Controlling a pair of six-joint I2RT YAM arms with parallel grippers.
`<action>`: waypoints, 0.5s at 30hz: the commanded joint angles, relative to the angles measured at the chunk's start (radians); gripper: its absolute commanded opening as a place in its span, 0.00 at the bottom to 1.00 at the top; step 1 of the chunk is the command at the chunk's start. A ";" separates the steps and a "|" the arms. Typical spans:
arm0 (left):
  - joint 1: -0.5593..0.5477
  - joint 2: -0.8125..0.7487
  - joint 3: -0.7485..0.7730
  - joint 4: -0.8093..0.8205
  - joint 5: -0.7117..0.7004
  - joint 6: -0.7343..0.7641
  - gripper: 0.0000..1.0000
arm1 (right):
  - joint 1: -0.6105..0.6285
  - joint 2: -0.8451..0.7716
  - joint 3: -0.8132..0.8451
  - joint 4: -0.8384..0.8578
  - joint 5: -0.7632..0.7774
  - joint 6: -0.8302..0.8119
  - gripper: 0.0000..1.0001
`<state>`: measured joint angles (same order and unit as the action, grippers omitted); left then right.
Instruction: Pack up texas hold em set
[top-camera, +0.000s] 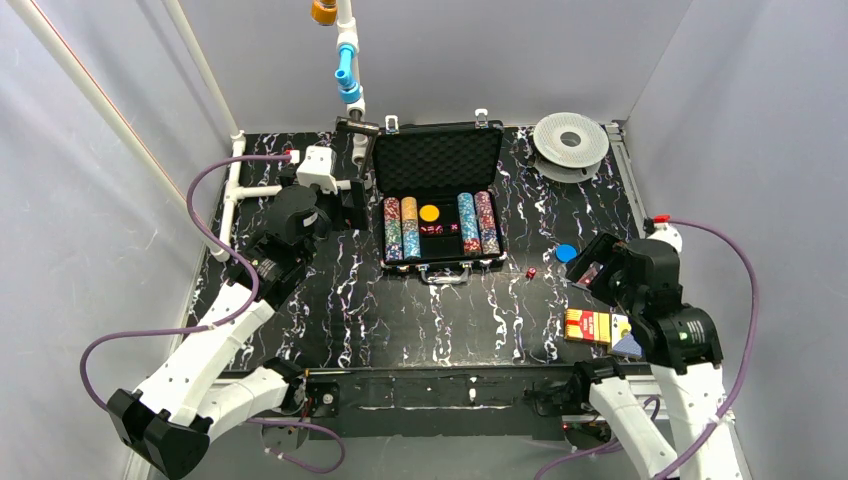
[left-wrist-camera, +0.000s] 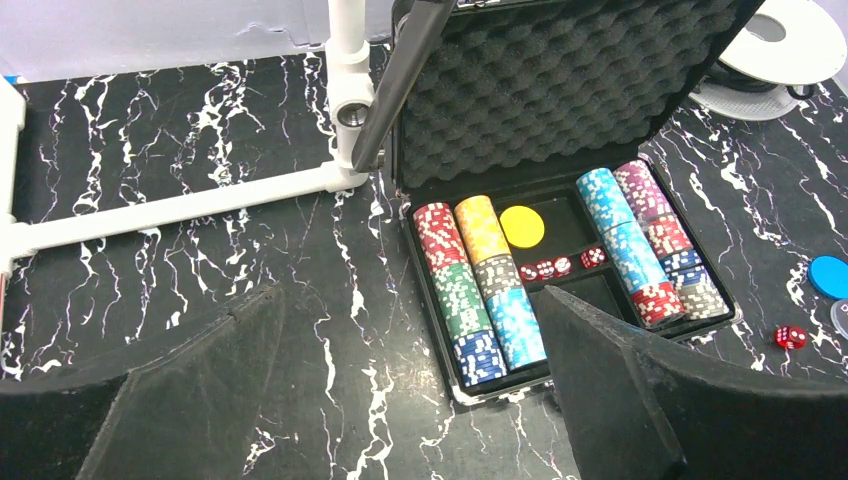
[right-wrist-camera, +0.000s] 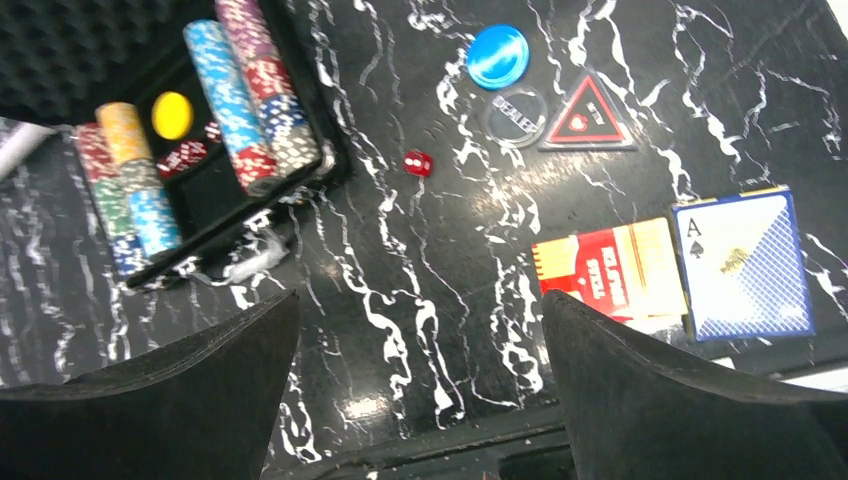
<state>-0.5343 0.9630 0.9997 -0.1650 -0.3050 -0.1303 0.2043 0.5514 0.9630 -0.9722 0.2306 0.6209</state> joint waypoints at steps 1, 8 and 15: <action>-0.004 -0.012 0.013 -0.008 0.005 0.001 0.99 | 0.003 0.087 0.033 -0.053 0.050 0.004 0.98; -0.004 -0.009 0.012 -0.007 0.006 0.001 0.99 | 0.003 0.128 0.057 -0.036 0.032 -0.029 0.99; -0.004 0.002 0.016 -0.007 0.028 0.000 1.00 | 0.003 0.205 0.046 -0.017 0.002 -0.038 0.98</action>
<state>-0.5343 0.9657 0.9997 -0.1654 -0.2955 -0.1307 0.2043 0.7116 0.9932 -1.0145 0.2481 0.5957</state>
